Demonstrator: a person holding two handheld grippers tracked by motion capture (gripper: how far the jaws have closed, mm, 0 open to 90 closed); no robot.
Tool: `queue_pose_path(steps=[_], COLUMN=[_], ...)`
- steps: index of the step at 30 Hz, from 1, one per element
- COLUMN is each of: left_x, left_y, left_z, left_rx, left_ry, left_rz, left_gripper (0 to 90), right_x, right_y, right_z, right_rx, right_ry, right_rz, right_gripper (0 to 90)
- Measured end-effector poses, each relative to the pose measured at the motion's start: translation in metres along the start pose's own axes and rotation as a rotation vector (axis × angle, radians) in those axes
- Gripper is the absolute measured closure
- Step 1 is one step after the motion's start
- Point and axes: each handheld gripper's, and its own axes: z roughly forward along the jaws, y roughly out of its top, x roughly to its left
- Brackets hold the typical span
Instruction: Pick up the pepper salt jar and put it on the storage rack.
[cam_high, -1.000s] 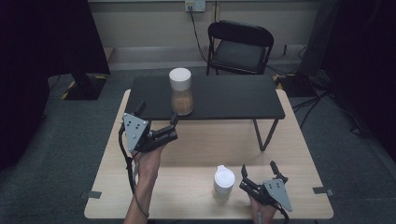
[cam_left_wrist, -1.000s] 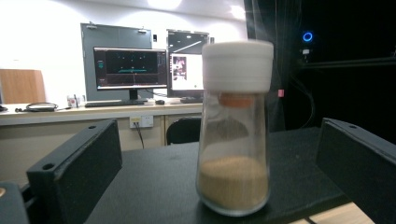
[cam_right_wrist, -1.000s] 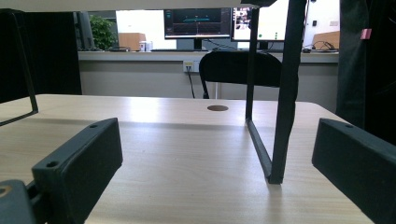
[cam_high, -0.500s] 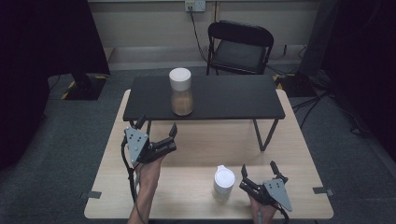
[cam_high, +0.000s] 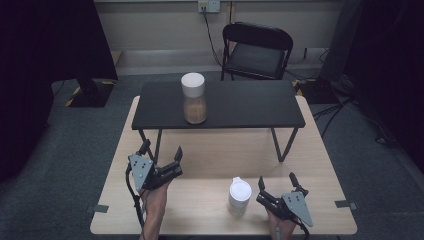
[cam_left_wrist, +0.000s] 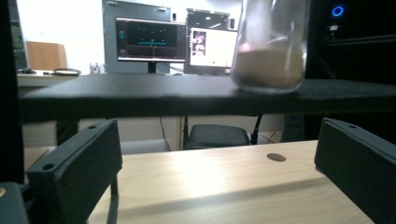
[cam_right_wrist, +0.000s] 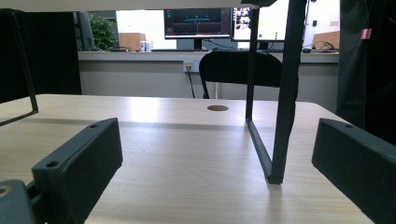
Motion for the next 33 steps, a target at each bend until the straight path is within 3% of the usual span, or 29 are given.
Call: queue_pose_path(steps=[16,28,33], left_x=[0.001,-0.011,-0.017], left_y=[-0.033,-0.064,-0.070], left_z=[-0.012,-0.021,-0.023], left_rx=[0.033,0.036,0.036], left_ry=[0.056,0.092,0.111], left_rz=[0.002,0.076,0.078], left_gripper=[0.3,1.0,1.0], right_x=[0.000,0.000,0.000], right_y=[0.000,0.000,0.000], right_z=[0.000,0.000,0.000], right_rx=[0.000,0.000,0.000], right_ry=[0.000,0.000,-0.002], right_rz=[0.000,0.000,0.000], right_gripper=[0.6,0.6,0.6])
